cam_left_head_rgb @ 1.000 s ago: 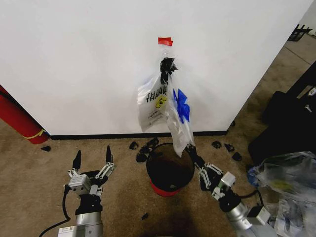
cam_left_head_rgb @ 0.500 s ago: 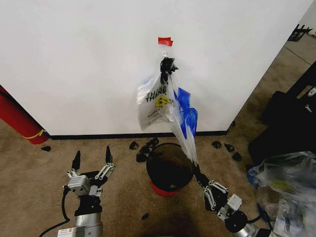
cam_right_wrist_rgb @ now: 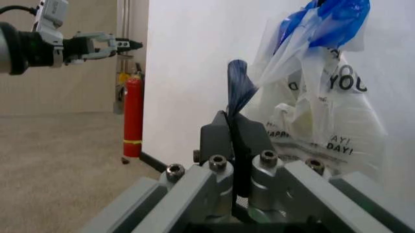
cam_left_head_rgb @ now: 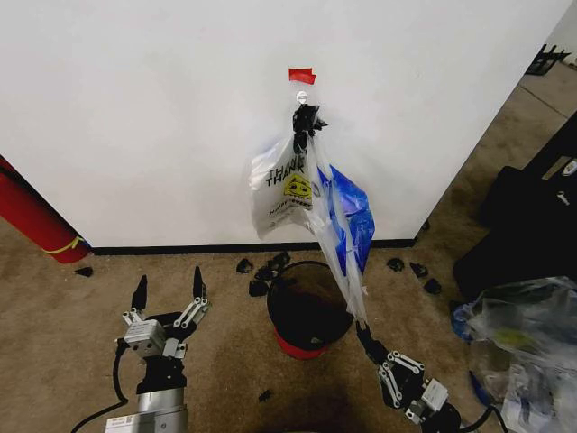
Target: Pick up the garbage bag from the wall and place it over the trash bin.
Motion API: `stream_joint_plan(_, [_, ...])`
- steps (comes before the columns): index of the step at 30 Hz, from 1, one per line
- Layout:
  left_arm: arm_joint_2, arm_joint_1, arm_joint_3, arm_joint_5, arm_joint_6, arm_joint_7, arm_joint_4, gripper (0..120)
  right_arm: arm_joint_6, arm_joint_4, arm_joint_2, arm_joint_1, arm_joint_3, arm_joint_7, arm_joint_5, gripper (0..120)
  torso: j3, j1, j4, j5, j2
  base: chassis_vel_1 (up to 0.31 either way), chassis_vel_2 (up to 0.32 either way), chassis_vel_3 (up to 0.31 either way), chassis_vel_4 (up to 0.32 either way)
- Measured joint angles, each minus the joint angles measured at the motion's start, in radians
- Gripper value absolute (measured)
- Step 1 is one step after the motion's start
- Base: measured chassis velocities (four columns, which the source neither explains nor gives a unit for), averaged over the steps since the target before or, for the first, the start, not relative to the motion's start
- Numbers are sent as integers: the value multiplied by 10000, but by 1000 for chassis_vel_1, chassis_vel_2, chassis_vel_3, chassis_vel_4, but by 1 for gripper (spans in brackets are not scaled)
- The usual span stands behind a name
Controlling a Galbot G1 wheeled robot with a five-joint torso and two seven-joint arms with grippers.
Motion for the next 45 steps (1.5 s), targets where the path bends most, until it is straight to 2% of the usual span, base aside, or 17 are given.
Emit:
stream_joint_plan(4, [39, 7, 21, -16, 0, -2, -32, 100, -76, 56, 12, 116, -37, 342, -29, 0, 0, 0, 0, -2, 0, 0, 0, 0, 0])
stream_joint_plan(10, [538, 25, 237, -385, 337, 3, -552, 100, -864, 524, 191, 756, -495, 2176, -519, 0, 0, 0, 0, -1, 0, 0, 0, 0, 0])
stream_joint_plan(14, [1553, 180, 873, -811, 727, 29, -895, 100, -1484, 658, 248, 1438, -826, 3492, -1121, 0, 1, 0, 1, -1, 0, 0, 0, 0, 0])
stream_joint_plan(15, [1553, 180, 873, -811, 727, 29, -895, 100, -1484, 658, 248, 1438, -826, 3492, -1121, 0, 1, 0, 1, -1, 0, 0, 0, 0, 0])
stream_joint_plan(17, [2162, 150, 1200, -1102, 1027, 59, -1036, 100, -1774, 703, 248, 1685, -944, 3831, -1369, 0, 0, 0, 2, -2, 0, 0, 0, 0, 0])
stream_joint_plan(21, [3541, -560, 1486, -2629, 2099, 92, -1488, 100, -2228, 785, 349, 1999, -1140, 4415, -1869, 0, 1, 0, 1, -2, 0, 0, 0, 0, 0])
stream_joint_plan(22, [3541, -560, 1486, -2629, 2099, 92, -1488, 100, -2228, 785, 349, 1999, -1140, 4415, -1869, 0, 1, 0, 1, -2, 0, 0, 0, 0, 0])
stream_joint_plan(27, [5579, -2112, 1424, -5099, 3504, -240, -1807, 100, -2591, 923, 600, 2083, -1251, 4800, -2407, 0, 1, 1, -5, -7, 0, 0, 0, 0, 0])
stream_joint_plan(28, [5975, -2385, 1381, -5547, 3725, -311, -1874, 100, -2660, 912, 627, 2126, -1274, 4895, -2554, 0, 2, 0, 1, -2, -1, 0, 0, 0, 0])
stream_joint_plan(29, [5975, -2385, 1381, -5547, 3725, -311, -1874, 100, -2660, 912, 627, 2126, -1274, 4895, -2554, 0, 2, 0, 1, -2, -1, 0, 0, 0, 0])
stream_joint_plan(33, [6970, -3420, 1539, -6518, 4204, -448, -1911, 100, -3043, 1071, 748, 2010, -1330, 5269, -2968, 0, 1, 0, 0, -6, 0, 0, 0, 0, 0])
stream_joint_plan(35, [7483, -4459, 2147, -6703, 4413, -488, -1626, 100, -3133, 1119, 843, 2018, -1316, 5439, -3187, 0, 2, 1, 0, 0, -1, 0, 0, 0, 0])
stream_joint_plan(37, [7610, -4885, 2480, -6688, 4455, -490, -1496, 100, -3137, 1118, 883, 2056, -1291, 5501, -3272, 0, 2, 0, 0, -5, -1, 0, 0, 0, 0])
stream_joint_plan(40, [7950, -6640, 3865, -6813, 4815, -626, -1171, 100, -3220, 1120, 1058, 2064, -1266, 5693, -3545, 0, 2, 1, 1, -4, -1, 0, 0, 0, 0])
stream_joint_plan(42, [8043, -7801, 4589, -7209, 5184, -838, -1077, 100, -3223, 1122, 1170, 2006, -1226, 5729, -3753, 0, 1, 1, -2, 3, -1, 0, 0, 0, 0])
stream_joint_plan(44, [8027, -8288, 4818, -7508, 5435, -953, -1068, 100, -3212, 1119, 1228, 1977, -1194, 5732, -3845, 0, 2, 1, -2, 2, -1, 0, 0, 0, 0])
stream_joint_plan(45, [7938, -8830, 5026, -8011, 5770, -1159, -1087, 100, -3199, 1119, 1288, 1945, -1171, 5733, -3898, 0, 1, 1, -2, 1, -1, 0, 0, 0, 0])
